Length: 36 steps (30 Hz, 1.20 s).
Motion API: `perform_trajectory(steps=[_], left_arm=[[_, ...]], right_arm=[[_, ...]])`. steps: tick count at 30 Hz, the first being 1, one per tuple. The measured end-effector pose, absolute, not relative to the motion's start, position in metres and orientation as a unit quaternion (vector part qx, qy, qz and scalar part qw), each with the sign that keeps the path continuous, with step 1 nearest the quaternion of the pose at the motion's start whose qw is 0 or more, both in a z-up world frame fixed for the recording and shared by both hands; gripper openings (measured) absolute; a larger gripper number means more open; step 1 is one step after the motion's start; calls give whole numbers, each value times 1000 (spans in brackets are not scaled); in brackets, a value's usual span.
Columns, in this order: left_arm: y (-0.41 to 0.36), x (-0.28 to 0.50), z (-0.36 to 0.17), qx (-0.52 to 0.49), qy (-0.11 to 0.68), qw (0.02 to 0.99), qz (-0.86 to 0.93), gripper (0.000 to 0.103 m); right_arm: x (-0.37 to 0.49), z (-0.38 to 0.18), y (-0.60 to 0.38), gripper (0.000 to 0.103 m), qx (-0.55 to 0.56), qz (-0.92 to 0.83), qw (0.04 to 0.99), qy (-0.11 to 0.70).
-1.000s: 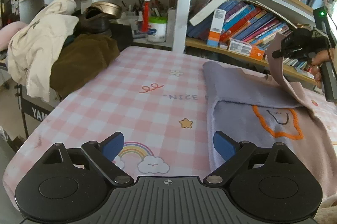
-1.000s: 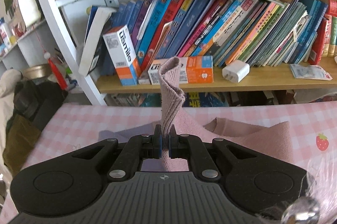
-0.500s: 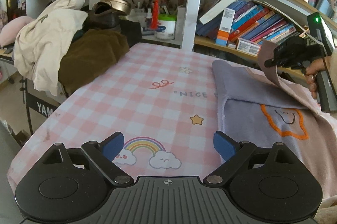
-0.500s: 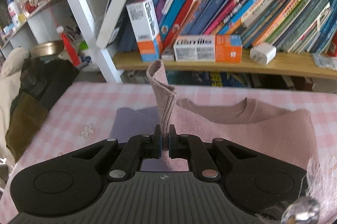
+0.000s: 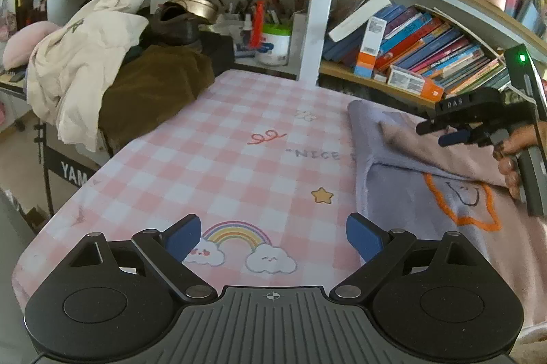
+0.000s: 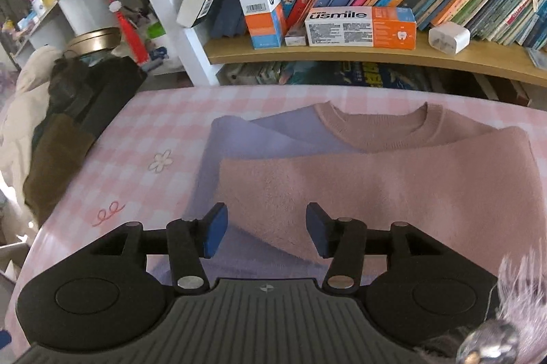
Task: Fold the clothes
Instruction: 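Lay the pink sleeve over the folded lavender sleeve and open the right tool, then reach both tools to the sweater hem and close on it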
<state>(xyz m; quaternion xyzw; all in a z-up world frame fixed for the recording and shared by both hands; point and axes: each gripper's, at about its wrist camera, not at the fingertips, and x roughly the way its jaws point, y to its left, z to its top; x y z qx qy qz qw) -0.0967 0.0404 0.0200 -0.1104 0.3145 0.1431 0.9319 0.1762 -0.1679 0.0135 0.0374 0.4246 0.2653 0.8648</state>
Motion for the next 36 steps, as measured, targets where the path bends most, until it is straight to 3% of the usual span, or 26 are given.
perform_trajectory(steps=[20,30,36], left_arm=[[3,-78,14,-104,335,933,85,94],[-34,-79,14,-86,357,928,64,94],[-67,-84,17,-65,367,927,47,94]], right_arm=[[68,14,-279,52,62,205,880,424],[0,11,-333,81,48,135,906,399],[-32,5,-355,88,52,118,905,406]])
